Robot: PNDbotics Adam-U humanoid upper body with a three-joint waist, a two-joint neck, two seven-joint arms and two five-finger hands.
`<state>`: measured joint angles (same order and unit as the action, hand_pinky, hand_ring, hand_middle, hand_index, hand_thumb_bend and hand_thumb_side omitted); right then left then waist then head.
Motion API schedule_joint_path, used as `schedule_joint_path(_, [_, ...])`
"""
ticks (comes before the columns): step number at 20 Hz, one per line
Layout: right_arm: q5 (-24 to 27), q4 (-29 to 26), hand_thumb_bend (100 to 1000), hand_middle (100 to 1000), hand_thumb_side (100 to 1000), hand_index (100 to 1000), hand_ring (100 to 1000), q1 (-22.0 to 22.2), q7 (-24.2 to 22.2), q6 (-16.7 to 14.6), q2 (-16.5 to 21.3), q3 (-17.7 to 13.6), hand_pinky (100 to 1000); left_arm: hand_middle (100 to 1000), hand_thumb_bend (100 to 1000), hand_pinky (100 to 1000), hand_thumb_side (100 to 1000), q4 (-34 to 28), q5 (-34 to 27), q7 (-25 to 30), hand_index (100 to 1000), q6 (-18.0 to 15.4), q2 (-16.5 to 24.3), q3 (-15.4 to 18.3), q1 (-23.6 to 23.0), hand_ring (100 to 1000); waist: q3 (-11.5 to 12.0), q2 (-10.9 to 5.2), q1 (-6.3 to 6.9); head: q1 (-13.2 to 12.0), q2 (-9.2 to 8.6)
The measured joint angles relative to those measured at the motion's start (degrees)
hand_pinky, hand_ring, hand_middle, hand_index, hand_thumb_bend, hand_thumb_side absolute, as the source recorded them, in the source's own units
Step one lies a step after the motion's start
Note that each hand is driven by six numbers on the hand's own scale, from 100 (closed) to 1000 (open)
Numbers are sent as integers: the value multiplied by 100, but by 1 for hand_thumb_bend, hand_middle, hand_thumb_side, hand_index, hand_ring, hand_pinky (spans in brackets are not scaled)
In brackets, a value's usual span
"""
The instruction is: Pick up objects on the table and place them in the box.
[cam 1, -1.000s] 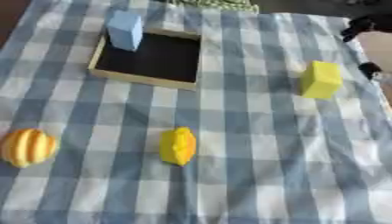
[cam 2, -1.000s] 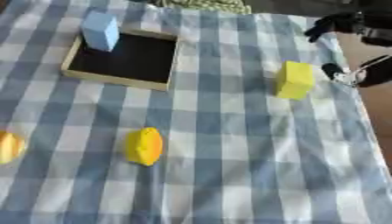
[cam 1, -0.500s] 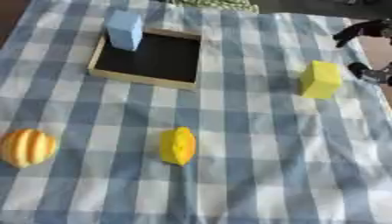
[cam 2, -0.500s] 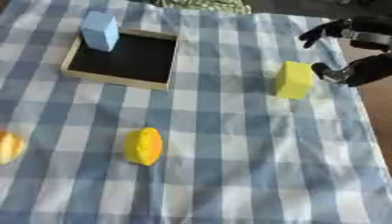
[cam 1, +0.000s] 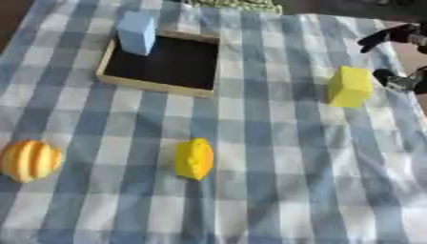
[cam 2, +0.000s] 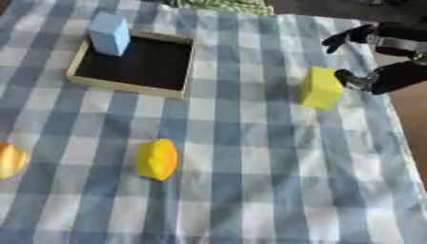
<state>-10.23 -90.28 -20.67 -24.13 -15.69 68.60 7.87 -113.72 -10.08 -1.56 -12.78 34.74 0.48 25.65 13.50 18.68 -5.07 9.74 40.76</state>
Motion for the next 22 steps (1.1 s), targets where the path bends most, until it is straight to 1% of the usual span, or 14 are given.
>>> schedule_joint_path(2, [-60,42,100,846,540,977,1000,-28,67,32,-33,32,1000,687,100,937,562,0,0,-1,866,2,0,0,-1,739,7,0,0,1,0])
schedule_joint_path(3, [-104,67,100,857,567,984,1000,-47,94,43,-43,44,1000,687,100,937,562,0,-1,-3,866,6,-1,0,-1,739,14,0,0,1,0])
schedule_joint_path(4, [-153,79,100,858,575,985,1000,-55,117,44,-55,60,1000,687,100,937,562,0,-1,-5,866,9,-1,0,-1,739,18,0,0,1,0])
schedule_joint_path(9, [-351,217,100,868,597,997,1000,-103,218,-20,-154,100,1000,687,100,938,561,0,-1,-8,865,26,-28,2,-23,739,28,6,0,1,0])
schedule_joint_path(14, [-375,337,101,874,608,1000,1000,-148,125,-86,-244,141,1000,687,100,938,561,0,-1,-16,865,34,-47,2,-35,739,33,6,0,3,0])
schedule_joint_path(16, [-375,383,115,876,614,1000,1000,-152,62,-97,-280,154,1000,686,100,939,561,0,-1,-16,865,35,-48,2,-35,739,35,6,0,4,-1])
schedule_joint_path(18, [-375,427,153,875,562,1000,1000,-152,10,-104,-307,168,1000,685,100,939,561,0,-1,-15,865,35,-48,2,-35,739,37,6,0,4,-2])
schedule_joint_path(19, [-374,443,209,875,493,1000,1000,-152,-11,-117,-328,169,1000,685,100,939,560,0,-1,-15,865,35,-49,2,-35,739,37,6,0,4,-2])
schedule_joint_path(21, [-354,462,197,875,392,1000,1000,-152,-58,-168,-349,170,1000,684,100,939,560,0,-1,-14,865,36,-49,2,-35,739,37,6,0,4,-2])
schedule_joint_path(22, [-340,475,200,876,384,1000,1000,-152,-78,-195,-360,170,1000,684,100,939,560,0,-1,-14,865,37,-49,2,-35,739,37,6,0,4,-3])
